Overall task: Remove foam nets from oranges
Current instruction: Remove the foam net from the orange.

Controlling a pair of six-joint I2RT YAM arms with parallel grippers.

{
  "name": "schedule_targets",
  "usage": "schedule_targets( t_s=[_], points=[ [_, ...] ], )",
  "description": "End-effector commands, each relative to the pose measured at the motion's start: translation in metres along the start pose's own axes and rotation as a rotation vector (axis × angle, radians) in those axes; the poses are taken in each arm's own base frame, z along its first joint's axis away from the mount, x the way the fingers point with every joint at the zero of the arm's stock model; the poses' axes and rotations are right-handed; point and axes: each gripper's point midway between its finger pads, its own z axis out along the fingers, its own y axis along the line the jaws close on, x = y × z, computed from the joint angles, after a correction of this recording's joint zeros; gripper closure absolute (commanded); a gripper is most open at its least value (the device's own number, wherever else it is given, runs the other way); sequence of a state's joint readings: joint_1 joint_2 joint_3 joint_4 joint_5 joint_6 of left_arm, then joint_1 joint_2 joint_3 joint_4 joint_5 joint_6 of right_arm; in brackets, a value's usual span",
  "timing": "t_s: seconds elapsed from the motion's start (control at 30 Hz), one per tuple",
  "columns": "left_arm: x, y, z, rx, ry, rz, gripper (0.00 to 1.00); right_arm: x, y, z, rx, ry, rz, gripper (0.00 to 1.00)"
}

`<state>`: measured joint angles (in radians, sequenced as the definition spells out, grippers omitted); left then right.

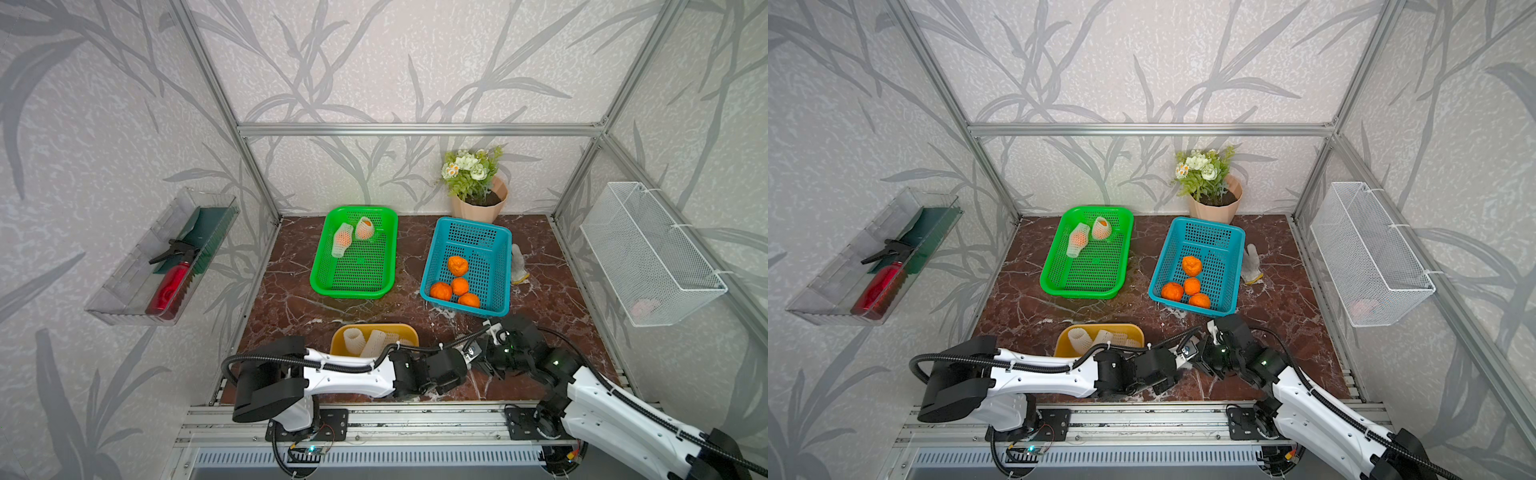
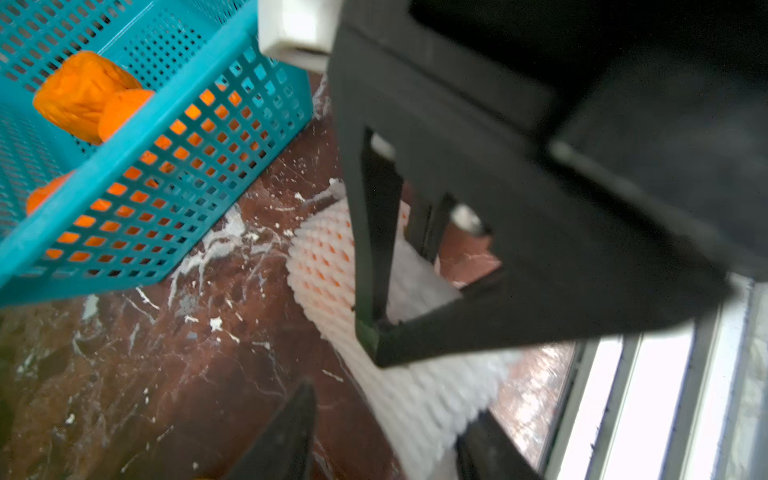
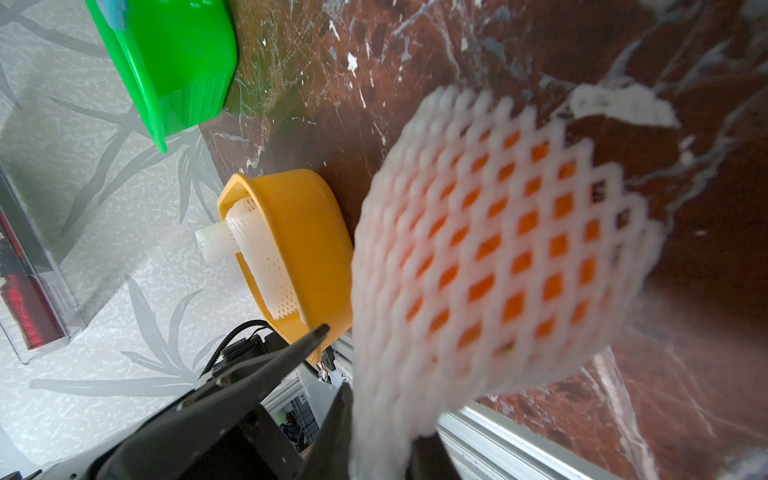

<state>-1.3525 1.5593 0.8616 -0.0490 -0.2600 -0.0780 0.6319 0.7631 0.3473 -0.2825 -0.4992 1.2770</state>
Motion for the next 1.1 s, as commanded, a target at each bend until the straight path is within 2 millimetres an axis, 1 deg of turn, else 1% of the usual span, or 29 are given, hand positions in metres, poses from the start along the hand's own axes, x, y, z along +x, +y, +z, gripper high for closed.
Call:
schedule_targets(
  t_s=[0.0, 0.13, 0.2, 0.27, 0.37, 0.47, 0.53, 0.6, 0.67, 0.8, 0.97, 1.07],
  points=[
    [-0.023, -0.006, 0.005, 0.038, -0.044, 0.004, 0.62, 0.001, 0.018, -0.005, -0.056, 0.013, -0.007, 0.75],
    [-0.024, -0.009, 0.008, 0.075, -0.036, -0.020, 0.76, 0.000, 0.019, -0.008, -0.068, 0.006, 0.000, 0.73],
    [-0.024, -0.007, 0.006, 0.078, -0.024, -0.030, 0.86, -0.001, 0.020, -0.010, -0.077, 0.003, 0.001, 0.70],
    [-0.025, -0.003, 0.002, 0.081, -0.011, -0.050, 0.95, -0.003, 0.019, -0.012, -0.075, -0.003, -0.002, 0.63],
    [-0.028, 0.000, -0.006, 0.117, -0.012, -0.078, 1.00, -0.005, 0.019, -0.017, -0.067, -0.015, -0.035, 0.51],
    [-0.029, 0.004, -0.011, 0.139, -0.007, -0.112, 1.00, -0.008, 0.018, -0.024, -0.031, -0.027, -0.104, 0.39],
    [-0.030, 0.008, -0.014, 0.156, -0.003, -0.136, 1.00, -0.010, 0.017, -0.032, 0.013, -0.043, -0.188, 0.33],
    [-0.032, 0.011, -0.018, 0.173, -0.005, -0.154, 1.00, -0.014, 0.016, -0.041, 0.066, -0.068, -0.289, 0.30],
    [-0.034, 0.015, -0.021, 0.185, 0.002, -0.170, 1.00, -0.017, 0.018, -0.047, 0.101, -0.092, -0.408, 0.28],
    [-0.035, 0.020, -0.023, 0.221, 0.033, -0.205, 1.00, -0.020, 0.027, -0.053, 0.069, -0.130, -0.619, 0.27],
    [-0.032, 0.028, -0.016, 0.238, 0.089, -0.279, 1.00, -0.015, 0.032, -0.057, 0.020, -0.164, -0.802, 0.27],
    [-0.031, 0.030, -0.010, 0.266, 0.126, -0.331, 1.00, -0.009, 0.027, -0.055, 0.012, -0.155, -0.872, 0.25]
  ],
)
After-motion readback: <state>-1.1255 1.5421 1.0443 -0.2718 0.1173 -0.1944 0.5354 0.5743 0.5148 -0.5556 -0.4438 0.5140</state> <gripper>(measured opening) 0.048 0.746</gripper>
